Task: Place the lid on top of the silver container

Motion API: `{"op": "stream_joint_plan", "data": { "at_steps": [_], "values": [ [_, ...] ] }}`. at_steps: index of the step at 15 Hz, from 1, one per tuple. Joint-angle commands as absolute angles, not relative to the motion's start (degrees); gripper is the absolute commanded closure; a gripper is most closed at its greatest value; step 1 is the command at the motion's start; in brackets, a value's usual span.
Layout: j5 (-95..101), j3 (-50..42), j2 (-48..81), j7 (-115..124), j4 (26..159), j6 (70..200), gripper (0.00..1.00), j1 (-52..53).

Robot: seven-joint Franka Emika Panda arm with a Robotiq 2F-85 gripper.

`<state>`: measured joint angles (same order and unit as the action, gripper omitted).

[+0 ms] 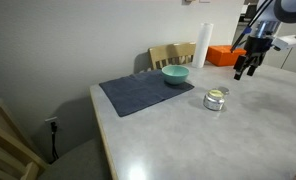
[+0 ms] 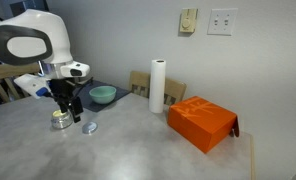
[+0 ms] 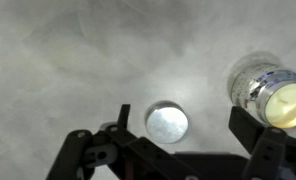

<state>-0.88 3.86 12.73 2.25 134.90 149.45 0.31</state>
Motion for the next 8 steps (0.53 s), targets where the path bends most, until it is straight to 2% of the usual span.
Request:
{"op": "stream_joint_plan", "data": {
  "at_steps": [1, 8],
  "values": [
    [2.97, 1.3, 18.55, 6.09, 131.21, 152.91, 0.0, 2.41],
    [2.01, 1.18, 24.83, 7.04, 124.25, 154.07, 0.0, 4.33]
  ]
}}
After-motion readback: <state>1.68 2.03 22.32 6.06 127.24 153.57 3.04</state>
